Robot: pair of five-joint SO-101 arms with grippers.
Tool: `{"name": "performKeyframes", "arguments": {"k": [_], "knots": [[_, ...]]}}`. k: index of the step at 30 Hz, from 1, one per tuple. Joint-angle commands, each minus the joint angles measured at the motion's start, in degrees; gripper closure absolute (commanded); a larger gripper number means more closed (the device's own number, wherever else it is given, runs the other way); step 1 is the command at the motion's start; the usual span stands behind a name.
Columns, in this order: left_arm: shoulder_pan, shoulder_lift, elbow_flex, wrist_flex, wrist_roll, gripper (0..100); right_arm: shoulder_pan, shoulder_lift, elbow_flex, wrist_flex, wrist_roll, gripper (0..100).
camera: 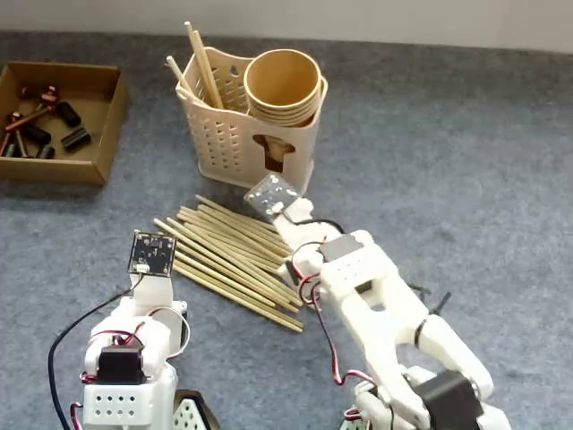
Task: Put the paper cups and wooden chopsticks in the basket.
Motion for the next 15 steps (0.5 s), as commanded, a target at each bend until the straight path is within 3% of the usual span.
{"name": "performKeyframes", "arguments": {"k": [1, 8, 15], "knots": [[0.3, -0.2, 1.1, 0.4, -0.3, 99, -0.7, 3.5, -3.7, -2.6, 0.6, 81.1], [0.3, -0.2, 1.1, 0.4, -0.3, 99, -0.5, 9.9, -6.9, -3.2, 0.6, 81.4], [0.3, -0.2, 1.1, 0.4, -0.3, 99, -0.5, 10.9, -7.2, -3.2, 0.7, 94.7]]}}
